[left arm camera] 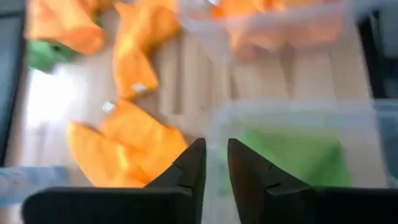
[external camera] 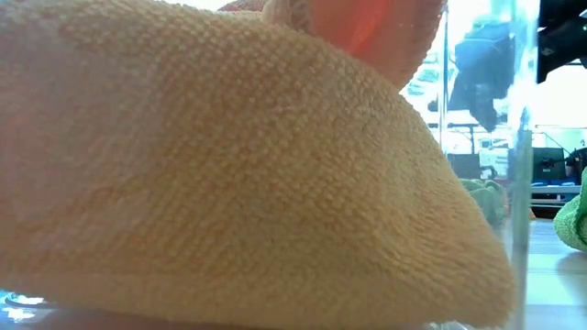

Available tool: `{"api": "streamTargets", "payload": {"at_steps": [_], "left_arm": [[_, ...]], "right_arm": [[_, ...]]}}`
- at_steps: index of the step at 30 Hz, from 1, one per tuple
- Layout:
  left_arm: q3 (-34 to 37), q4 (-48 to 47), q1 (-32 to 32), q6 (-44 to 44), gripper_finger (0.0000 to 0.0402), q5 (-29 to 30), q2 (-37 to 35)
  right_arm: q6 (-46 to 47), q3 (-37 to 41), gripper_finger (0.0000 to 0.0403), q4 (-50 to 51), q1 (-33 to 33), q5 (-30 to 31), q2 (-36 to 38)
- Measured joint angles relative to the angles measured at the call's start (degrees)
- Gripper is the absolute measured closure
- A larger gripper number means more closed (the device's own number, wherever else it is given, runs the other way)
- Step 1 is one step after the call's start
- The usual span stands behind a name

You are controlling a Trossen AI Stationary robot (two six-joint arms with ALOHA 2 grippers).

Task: Sort microfiber towel by color & place in baskets
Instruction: Put the orange towel into the right transparent bin

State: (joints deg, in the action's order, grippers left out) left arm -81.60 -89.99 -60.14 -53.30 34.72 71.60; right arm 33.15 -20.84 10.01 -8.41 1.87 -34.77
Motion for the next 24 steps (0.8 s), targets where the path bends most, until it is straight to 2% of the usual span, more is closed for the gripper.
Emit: {"api": "streamTargets", "payload": {"at_steps": [6,10,13,16,20,24], "left_arm": [[4.96,1.10,7.04,4.62,0.0398,6.62,-10.53],[9.42,4.37,11.19,7.37,0.0400,9.87,-16.42],[13.15,9.04,13.71,9.37,0.0401,11.85,-19.67],[17.24,13.88,16.10,11.59,0.0401,13.07,-21.61],[22.08,17.87,19.45,13.92,0.0401,14.18,-22.34],[25.46,20.37,23.20,12.16,0.0401,14.53,-22.37]], "right_arm": [[-0.06,0.00,0.0403,-7.09,6.43,8.63,-5.83],[6.27,0.00,0.0403,-11.78,9.20,8.70,-10.89],[6.59,0.00,0.0403,-13.21,9.71,8.67,-14.16],[2.64,0.00,0.0403,-14.09,9.49,8.67,-17.10],[-7.75,0.00,0.0402,-17.44,8.92,8.38,-20.59],[-17.65,-2.23,0.0399,-17.44,8.24,6.02,-24.24]]}}
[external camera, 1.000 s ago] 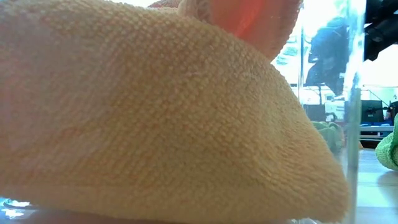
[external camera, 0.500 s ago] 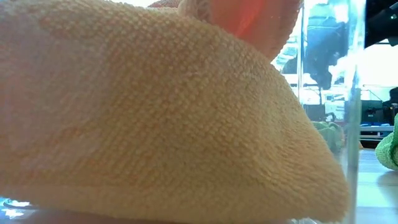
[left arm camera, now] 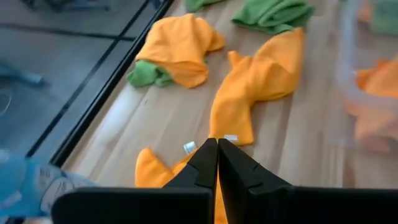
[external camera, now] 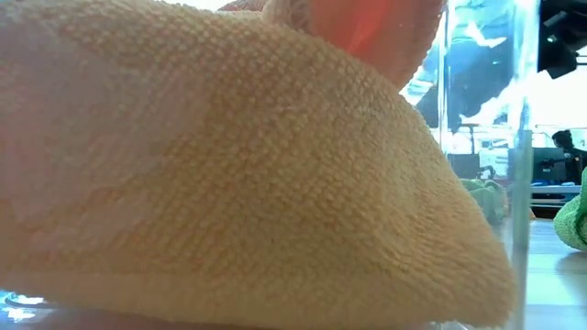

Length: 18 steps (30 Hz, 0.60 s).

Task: Sort microfiber towel by color & place in baskets
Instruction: Put the orange towel into the right transparent bin

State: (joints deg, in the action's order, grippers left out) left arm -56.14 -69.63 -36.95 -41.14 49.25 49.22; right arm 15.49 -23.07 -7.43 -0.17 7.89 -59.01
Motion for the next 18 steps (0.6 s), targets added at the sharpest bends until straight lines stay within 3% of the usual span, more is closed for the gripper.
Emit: {"api": "streamTargets", "payload": {"at_steps": [8,18], "left_arm": [[3.11,4.15,6.80,-6.61,0.0401,3.38,-0.01],[3.76,8.67,10.67,-6.72,0.0401,3.28,1.21]], "right_arm": [[-15.60,-11.00,0.0334,12.63,-2.14,-1.40,-12.53],[-15.50,-16.81,0.0244,12.24,-1.57,-7.51,-28.69]]}}
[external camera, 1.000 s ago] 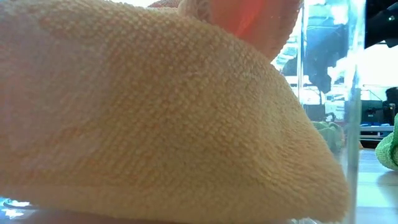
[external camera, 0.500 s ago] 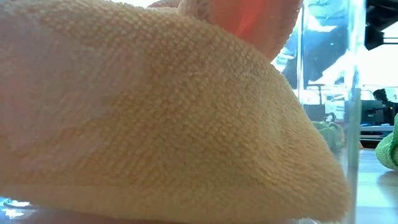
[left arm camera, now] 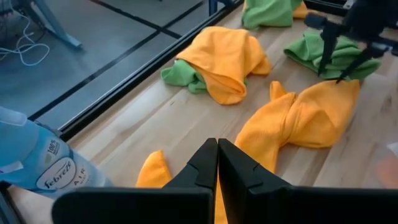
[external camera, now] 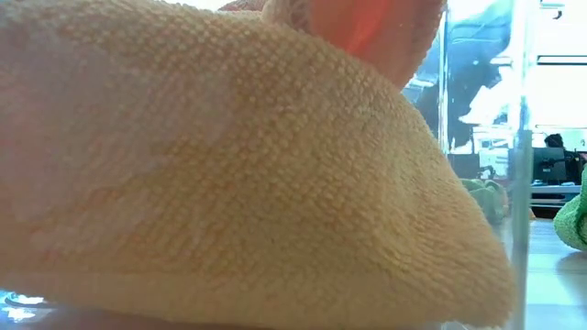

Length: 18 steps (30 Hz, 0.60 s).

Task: Sort microfiber towel by color & place in baskets
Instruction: Put the orange towel into the right transparent bin

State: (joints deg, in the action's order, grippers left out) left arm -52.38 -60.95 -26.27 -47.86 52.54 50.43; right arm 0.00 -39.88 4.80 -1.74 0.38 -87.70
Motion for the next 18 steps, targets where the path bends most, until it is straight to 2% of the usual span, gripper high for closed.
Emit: {"api": "streamTargets", "payload": {"at_steps": [4,7,9,13,14,18], "left_arm": [[0.00,1.15,0.45,0.00,0.0401,-0.91,0.59],[0.00,1.40,0.45,-0.09,0.0401,-1.21,1.08],[0.00,1.41,0.45,-0.11,0.0401,-1.21,1.58],[0.00,1.42,0.45,-0.07,0.0401,-1.16,2.70],[0.00,1.40,0.45,-0.07,0.0401,-1.10,2.94],[0.00,1.27,0.45,0.33,0.0401,-1.00,3.00]], "right_arm": [[-0.01,-0.82,0.0227,-0.20,0.00,-0.15,-4.85],[0.03,-1.60,0.0230,-0.31,0.00,-0.42,-7.83],[0.09,-2.15,0.0255,-0.29,0.00,-1.28,-9.01],[2.26,-2.10,0.0368,-0.28,-0.02,-2.95,-8.68],[2.75,-2.00,0.0385,0.23,-0.02,-2.96,-7.99],[5.33,-1.63,0.0379,3.37,-0.45,1.71,-2.03]]}}
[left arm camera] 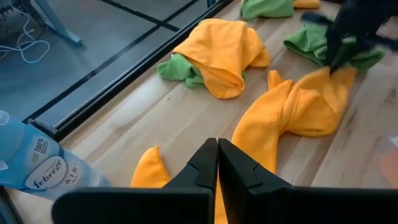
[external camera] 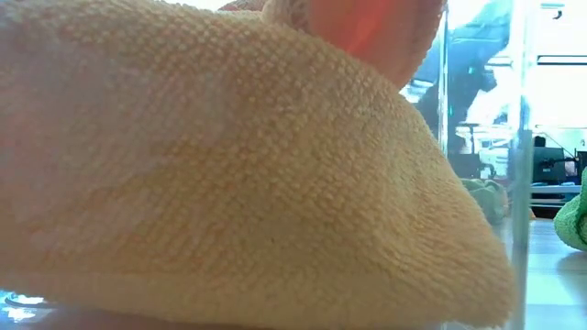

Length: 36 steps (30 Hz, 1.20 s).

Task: Sort microfiber towel by color & place in baskets
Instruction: Put the orange towel into the right transparent bin

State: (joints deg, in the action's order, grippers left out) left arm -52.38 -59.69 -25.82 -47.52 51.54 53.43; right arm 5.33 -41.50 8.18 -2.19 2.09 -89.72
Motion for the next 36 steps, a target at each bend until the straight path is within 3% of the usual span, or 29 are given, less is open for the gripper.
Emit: {"api": "streamTargets", "payload": {"at_steps": [8,14,18,23,36], "left_arm": [[0.00,-3.62,0.00,8.51,0.0401,0.02,-5.98],[0.00,-7.29,-0.07,8.99,0.0401,-2.62,-14.49],[-0.03,-7.01,-0.07,12.28,0.0401,-5.55,-18.95],[-0.02,-7.02,-0.07,16.94,0.0401,-7.32,-21.43],[0.02,-8.21,-0.07,19.17,0.0401,-15.78,-21.97]], "right_arm": [[6.95,-1.87,0.0398,8.82,1.37,10.89,20.93],[6.78,-15.29,0.0400,20.60,10.19,30.13,27.70],[2.94,-27.56,0.0401,22.60,16.38,40.69,25.16],[-3.99,-41.04,0.0402,22.71,22.42,49.70,17.53],[-8.70,-69.06,0.0402,22.96,33.29,55.87,-4.08]]}}
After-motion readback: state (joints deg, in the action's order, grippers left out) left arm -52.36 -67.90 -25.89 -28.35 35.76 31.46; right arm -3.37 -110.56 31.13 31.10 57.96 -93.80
